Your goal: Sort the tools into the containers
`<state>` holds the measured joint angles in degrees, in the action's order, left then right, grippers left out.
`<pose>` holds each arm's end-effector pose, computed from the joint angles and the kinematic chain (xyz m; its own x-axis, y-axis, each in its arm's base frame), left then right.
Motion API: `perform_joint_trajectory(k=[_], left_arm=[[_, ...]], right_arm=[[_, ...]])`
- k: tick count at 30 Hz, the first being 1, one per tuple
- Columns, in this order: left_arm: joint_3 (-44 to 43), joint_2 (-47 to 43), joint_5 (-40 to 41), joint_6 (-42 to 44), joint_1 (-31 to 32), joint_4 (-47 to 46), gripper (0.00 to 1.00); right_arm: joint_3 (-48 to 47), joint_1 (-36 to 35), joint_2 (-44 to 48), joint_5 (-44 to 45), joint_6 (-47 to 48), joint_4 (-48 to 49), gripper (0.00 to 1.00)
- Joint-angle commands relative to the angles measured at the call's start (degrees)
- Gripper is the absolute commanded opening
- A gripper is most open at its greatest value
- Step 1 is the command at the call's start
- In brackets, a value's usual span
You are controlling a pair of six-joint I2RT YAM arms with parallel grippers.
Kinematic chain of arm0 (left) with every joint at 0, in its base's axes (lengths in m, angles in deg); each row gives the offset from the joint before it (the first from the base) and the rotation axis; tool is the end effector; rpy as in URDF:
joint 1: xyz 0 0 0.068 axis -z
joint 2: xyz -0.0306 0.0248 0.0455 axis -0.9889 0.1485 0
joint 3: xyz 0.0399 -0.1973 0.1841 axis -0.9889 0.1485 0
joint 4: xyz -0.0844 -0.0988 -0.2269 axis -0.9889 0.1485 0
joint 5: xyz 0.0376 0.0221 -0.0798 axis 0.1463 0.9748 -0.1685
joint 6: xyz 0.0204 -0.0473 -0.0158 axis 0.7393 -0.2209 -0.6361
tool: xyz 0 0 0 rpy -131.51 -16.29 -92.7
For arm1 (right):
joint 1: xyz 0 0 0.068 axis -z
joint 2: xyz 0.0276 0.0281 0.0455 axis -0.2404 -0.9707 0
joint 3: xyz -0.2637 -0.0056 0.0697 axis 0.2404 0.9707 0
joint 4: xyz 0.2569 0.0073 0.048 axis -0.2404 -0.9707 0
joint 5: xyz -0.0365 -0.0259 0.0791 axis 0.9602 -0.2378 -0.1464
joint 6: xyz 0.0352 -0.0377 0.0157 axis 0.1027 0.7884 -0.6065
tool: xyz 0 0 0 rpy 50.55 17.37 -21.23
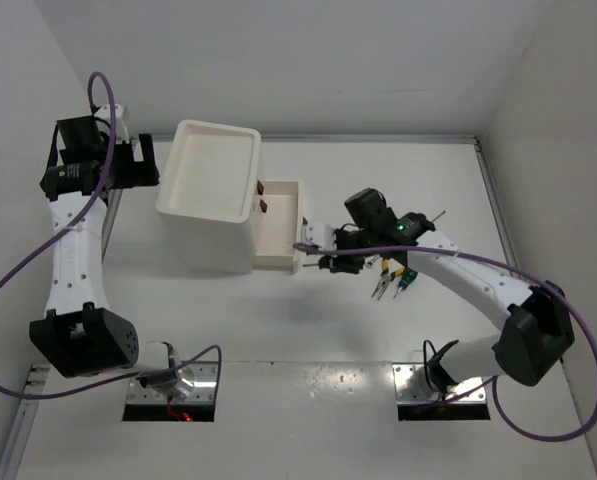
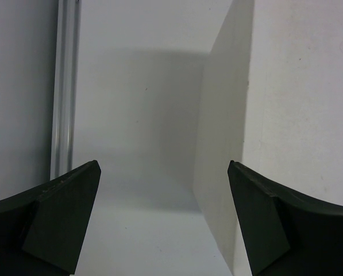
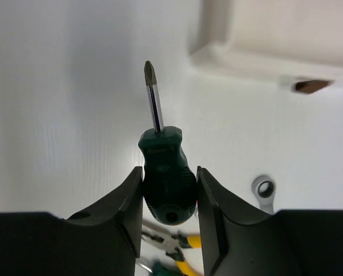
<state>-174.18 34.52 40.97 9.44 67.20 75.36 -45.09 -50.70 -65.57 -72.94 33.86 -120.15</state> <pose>0.2808 0.0658 0.4108 -0.5630 -0.1300 -0.8162 -0.1148 0.9903 -0.0785 0.2184 0.1791 0.2405 0.0188 -0.8160 -0.5778 -0.9847 0.0849 -0.1519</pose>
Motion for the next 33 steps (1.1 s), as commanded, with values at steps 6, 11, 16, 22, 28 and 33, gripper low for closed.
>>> perform_joint_trajectory(k=[6, 11, 16, 22, 28, 33], left_arm=[[-0.2, -1.4, -1.4, -2.8, -0.7, -3.3, 1.0], [-0.2, -0.9, -1.9, -3.3, -0.7, -3.3, 1.0], [0.3, -0.3, -2.4, -4.6, -0.7, -3.9, 1.0], [0.3, -0.3, -1.6, -4.1, -0.7, -3.9, 1.0], [0.8, -0.3, -1.1, -4.1, -1.2, -4.4, 1.0], [0.8, -0.3, -1.1, -4.1, -1.2, -4.4, 1.0]], right_arm=[[-10.2, 4.7, -0.8, -8.9, -36.2, 17.7, 0.05], [-22.0, 8.5, -11.6, -12.7, -58.0, 21.5, 0.05], [-27.9, 9.4, -23.6, -18.6, -75.6, 30.3, 0.07], [-28.4, 9.4, -29.6, -19.8, -84.8, 34.1, 0.11], [-29.2, 8.9, -31.9, -21.1, -84.8, 34.1, 0.71], [-29.8, 8.2, -31.9, -22.2, -83.4, 33.2, 0.94]])
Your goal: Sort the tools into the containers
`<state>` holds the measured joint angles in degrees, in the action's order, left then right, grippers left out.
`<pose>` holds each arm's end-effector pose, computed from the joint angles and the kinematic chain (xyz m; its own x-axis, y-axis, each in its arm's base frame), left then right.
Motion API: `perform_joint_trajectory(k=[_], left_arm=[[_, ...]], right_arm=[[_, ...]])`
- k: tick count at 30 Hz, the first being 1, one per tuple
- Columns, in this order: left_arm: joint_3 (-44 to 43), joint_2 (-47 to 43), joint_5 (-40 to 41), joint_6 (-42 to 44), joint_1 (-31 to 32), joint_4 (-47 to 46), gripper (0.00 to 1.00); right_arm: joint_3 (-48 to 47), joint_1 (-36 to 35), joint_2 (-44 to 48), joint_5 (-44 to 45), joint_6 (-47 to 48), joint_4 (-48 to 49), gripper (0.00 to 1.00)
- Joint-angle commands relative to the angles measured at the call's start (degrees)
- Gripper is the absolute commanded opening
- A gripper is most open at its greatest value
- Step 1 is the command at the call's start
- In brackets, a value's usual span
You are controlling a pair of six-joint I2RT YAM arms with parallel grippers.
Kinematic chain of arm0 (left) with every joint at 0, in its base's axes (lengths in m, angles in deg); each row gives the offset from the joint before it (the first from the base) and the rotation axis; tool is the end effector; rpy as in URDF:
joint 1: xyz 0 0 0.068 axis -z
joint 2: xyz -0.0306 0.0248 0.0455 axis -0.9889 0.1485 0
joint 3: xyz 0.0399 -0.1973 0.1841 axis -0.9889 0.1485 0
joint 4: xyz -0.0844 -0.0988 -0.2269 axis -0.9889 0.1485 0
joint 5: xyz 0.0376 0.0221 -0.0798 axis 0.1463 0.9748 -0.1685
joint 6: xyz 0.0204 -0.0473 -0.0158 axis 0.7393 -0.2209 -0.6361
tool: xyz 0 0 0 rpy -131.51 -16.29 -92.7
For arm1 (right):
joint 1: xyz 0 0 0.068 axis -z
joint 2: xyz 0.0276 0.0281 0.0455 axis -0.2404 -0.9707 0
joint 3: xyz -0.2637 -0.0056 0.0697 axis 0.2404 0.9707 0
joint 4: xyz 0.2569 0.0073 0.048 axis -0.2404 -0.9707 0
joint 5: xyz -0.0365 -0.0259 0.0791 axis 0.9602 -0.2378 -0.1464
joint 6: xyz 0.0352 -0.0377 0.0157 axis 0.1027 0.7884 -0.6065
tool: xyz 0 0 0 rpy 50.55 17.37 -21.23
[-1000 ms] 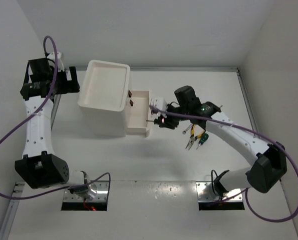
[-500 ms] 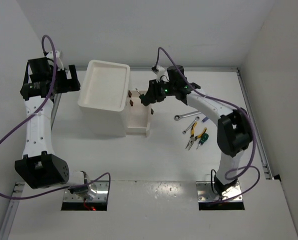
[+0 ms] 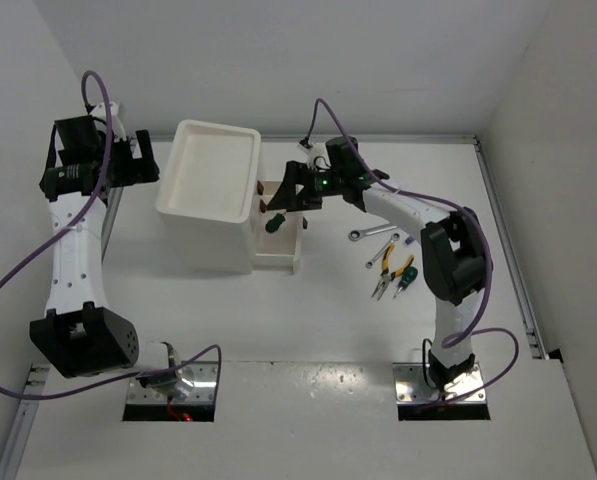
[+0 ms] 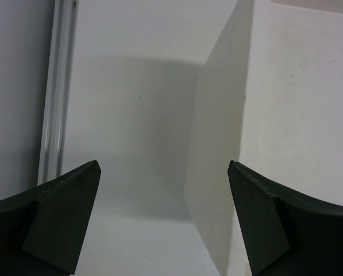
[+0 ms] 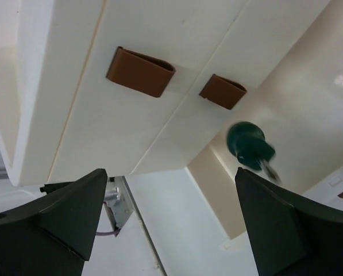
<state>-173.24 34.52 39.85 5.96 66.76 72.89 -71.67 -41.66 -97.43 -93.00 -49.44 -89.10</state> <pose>0.2836 0.0681 0.4094 -0.5332 -0.1886 -0.8247 -0.1368 0.9812 -0.1360 0.3877 0.2303 0.2372 -0.8973 0.0543 -0.4380 -0.3598 0.4847 0.7972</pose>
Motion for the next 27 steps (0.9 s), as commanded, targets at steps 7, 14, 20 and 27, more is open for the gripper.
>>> perform_joint_trajectory(k=[7, 14, 20, 27], left_arm=[[-0.6, -0.3, -0.5, -1.7, -0.8, -2.0, 1.0], [-0.1, -1.5, 4.3, -3.7, -0.2, -3.1, 1.0], [0.5, -2.0, 5.6, -3.7, 0.3, -3.6, 1.0], [0.0, -2.5, 6.1, -3.1, 0.3, -3.6, 1.0]], right_arm=[[-0.8, 10.0, 11.0, 7.8, 11.6, -11.9, 0.86], [6.9, 20.8, 21.8, 24.2, 20.2, -37.0, 0.75], [22.6, 25.5, 27.0, 26.4, 16.0, -43.0, 0.73], [29.0, 30.5, 26.4, 27.3, 12.3, -44.1, 0.68]])
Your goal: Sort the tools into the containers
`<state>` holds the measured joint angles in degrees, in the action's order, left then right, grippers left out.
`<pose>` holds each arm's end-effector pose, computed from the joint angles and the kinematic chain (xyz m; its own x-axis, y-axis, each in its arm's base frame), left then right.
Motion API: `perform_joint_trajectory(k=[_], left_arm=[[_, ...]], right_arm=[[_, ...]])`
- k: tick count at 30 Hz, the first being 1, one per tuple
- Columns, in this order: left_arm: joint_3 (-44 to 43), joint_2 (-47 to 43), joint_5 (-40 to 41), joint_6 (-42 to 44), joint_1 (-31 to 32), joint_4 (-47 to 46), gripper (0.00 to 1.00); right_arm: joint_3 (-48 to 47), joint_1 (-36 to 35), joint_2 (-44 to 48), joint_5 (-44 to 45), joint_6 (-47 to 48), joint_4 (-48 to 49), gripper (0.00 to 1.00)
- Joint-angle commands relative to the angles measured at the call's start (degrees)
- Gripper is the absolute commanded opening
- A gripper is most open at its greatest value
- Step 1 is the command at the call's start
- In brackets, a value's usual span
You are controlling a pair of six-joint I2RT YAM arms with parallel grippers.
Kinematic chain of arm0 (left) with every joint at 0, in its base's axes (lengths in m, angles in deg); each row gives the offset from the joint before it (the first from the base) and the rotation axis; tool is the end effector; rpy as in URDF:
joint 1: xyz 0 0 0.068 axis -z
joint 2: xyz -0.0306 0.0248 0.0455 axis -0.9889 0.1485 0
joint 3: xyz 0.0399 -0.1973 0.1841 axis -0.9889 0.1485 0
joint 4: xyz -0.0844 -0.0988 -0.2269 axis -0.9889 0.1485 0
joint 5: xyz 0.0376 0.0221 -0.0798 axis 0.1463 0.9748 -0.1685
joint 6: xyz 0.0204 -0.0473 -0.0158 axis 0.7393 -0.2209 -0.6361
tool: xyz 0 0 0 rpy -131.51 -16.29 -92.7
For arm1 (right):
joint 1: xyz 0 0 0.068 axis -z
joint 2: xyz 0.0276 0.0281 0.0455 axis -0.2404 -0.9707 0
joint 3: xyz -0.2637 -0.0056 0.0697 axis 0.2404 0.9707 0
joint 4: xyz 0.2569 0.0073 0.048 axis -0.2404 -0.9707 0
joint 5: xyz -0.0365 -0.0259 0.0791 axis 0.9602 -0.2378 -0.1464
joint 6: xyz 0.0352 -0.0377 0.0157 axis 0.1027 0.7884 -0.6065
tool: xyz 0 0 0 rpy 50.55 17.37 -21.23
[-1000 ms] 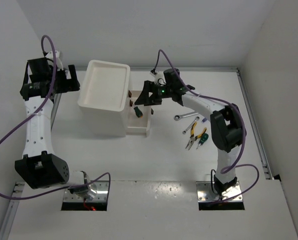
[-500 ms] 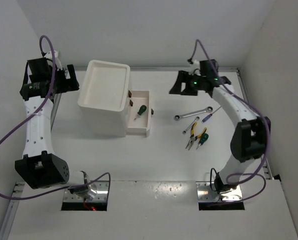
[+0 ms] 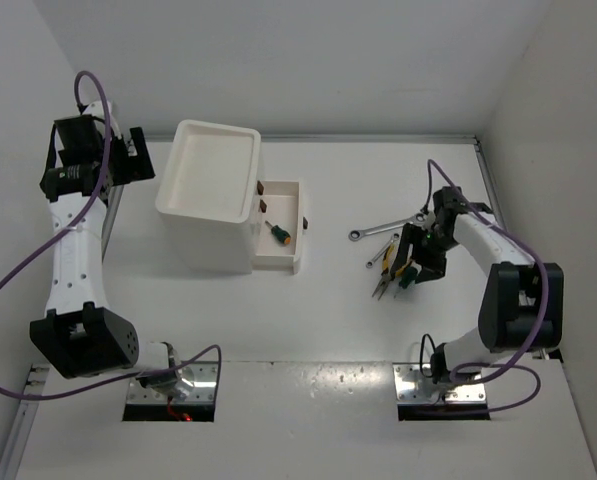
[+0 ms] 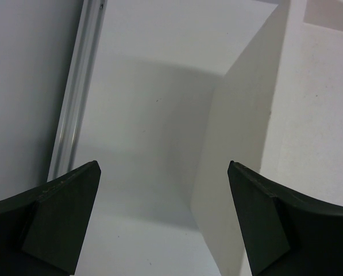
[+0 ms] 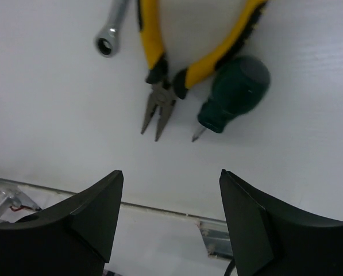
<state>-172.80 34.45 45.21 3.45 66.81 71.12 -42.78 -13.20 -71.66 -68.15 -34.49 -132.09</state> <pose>0.2848 0.0716 0.4099 -0.5002 -0.2251 -0.8362 -0.2335 0.9649 -0.1201 0.2661 0.0065 0.1932 -0.9195 0.3878 -0.0636 0.3492 0.8805 0.3207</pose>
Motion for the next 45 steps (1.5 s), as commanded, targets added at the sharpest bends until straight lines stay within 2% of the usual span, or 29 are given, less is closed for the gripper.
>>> perform_joint_trajectory(k=[1, 10, 29, 32, 33, 39, 40, 42, 45], left_arm=[[-0.5, -2.5, 1.3, -0.6, 0.2, -1.9, 1.0], [0.1, -2.5, 0.7, -0.6, 0.2, -1.9, 1.0], [2.3, -0.8, 0.7, 0.4, 0.2, -2.4, 1.0], [2.9, -0.8, 1.3, 0.4, 0.2, -2.9, 1.0], [2.9, -0.8, 1.3, 0.4, 0.2, -2.9, 1.0], [3.4, -0.8, 1.3, 0.4, 0.2, -4.0, 1.0], [3.9, -0.8, 1.3, 0.4, 0.2, -4.0, 1.0], [3.9, -0.8, 1.3, 0.4, 0.2, -4.5, 1.0], [3.9, -1.3, 1.3, 0.4, 0.2, -4.5, 1.0]], right_arm=[[0.6, 2.5, 0.7, 3.0, -2.6, -1.1, 0.68], [-0.8, 6.4, -6.9, 1.7, -3.8, 1.1, 0.68], [-0.2, 5.8, -13.6, 5.6, -4.8, 7.6, 0.6], [-0.8, 5.3, -13.7, 5.6, -4.8, 8.3, 0.51], [-0.8, 5.3, -13.7, 5.6, -4.1, 8.3, 0.42], [-0.8, 5.3, -11.3, 2.9, -0.5, 8.3, 0.18], [-0.2, 5.3, -9.7, 1.0, 0.1, 8.3, 0.11], [0.3, 4.7, -7.9, -2.4, 0.7, 8.3, 0.07], [0.1, 4.2, -4.4, -12.5, 1.5, 10.6, 0.04]])
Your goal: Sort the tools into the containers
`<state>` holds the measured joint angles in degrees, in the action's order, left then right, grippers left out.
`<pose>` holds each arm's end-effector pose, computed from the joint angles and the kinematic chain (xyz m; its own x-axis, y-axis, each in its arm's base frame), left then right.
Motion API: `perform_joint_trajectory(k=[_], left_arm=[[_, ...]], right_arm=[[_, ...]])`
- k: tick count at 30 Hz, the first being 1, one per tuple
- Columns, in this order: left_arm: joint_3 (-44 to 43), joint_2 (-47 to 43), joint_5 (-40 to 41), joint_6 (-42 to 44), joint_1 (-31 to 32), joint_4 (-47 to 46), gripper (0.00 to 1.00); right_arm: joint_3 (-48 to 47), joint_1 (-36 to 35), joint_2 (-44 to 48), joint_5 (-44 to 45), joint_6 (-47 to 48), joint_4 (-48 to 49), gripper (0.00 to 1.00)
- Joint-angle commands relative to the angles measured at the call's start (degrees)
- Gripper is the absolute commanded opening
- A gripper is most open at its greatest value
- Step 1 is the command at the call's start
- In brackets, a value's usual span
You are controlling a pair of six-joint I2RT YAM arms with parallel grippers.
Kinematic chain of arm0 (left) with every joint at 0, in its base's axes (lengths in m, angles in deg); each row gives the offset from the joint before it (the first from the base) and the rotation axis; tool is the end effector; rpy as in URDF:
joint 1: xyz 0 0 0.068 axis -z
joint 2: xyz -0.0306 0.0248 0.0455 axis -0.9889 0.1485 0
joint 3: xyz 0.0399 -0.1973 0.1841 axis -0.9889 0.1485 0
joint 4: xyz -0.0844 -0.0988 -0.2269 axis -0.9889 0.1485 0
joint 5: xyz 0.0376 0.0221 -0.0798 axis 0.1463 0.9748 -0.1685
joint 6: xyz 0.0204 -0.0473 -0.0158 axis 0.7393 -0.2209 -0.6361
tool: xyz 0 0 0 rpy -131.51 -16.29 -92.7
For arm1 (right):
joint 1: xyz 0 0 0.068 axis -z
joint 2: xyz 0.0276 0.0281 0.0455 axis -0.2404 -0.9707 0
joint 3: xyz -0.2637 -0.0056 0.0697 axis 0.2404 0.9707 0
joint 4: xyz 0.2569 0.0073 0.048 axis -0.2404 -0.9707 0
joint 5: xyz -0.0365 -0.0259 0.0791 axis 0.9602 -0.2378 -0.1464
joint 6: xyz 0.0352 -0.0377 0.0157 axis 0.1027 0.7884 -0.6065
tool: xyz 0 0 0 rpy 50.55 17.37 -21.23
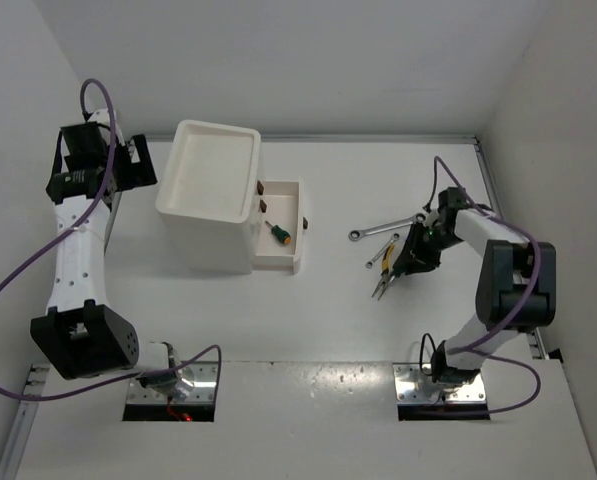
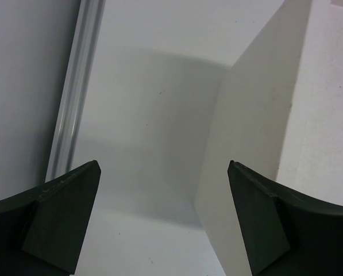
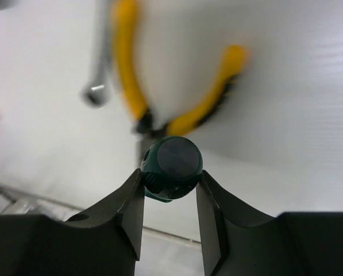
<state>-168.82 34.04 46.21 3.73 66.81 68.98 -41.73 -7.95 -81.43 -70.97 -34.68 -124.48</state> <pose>0.2868 0.0727 0.3925 -0.5201 -0.2254 -0.8238 -0.2481 0.9628 -0.1068 0.2857 -0.0183 0.1476 -0.8838 0.4678 0.0077 0.4416 0.8286 0.3441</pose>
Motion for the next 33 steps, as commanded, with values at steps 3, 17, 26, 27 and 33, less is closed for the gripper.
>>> perform_joint_trajectory(k=[3, 17, 26, 27, 33], left_arm=[[0.0, -1.5, -0.5, 0.1, 0.2, -2.4, 1.0], [-1.1, 0.3, -5.7, -2.1, 0.2, -3.4, 1.0], [-1.6, 2.0, -6.5, -2.1, 0.8, -3.4, 1.0], [-2.2, 2.0, -6.5, -2.1, 0.8, -3.4, 1.0], [-2.2, 2.0, -6.0, -1.5, 0.8, -3.4, 1.0]], right_arm=[[-4.9, -5.3, 5.2, -20.0, 0.1, 6.4, 0.01], [-38.4, -22.5, -17.0, -24.4, -17.9, 27.0, 0.02], [-47.2, -28.9, -28.5, -21.9, -20.0, 28.7, 0.06], [-47.2, -29.5, -29.2, -21.3, -20.0, 28.7, 0.08], [-47.7, -30.0, -29.8, -17.3, -19.5, 27.2, 0.26]])
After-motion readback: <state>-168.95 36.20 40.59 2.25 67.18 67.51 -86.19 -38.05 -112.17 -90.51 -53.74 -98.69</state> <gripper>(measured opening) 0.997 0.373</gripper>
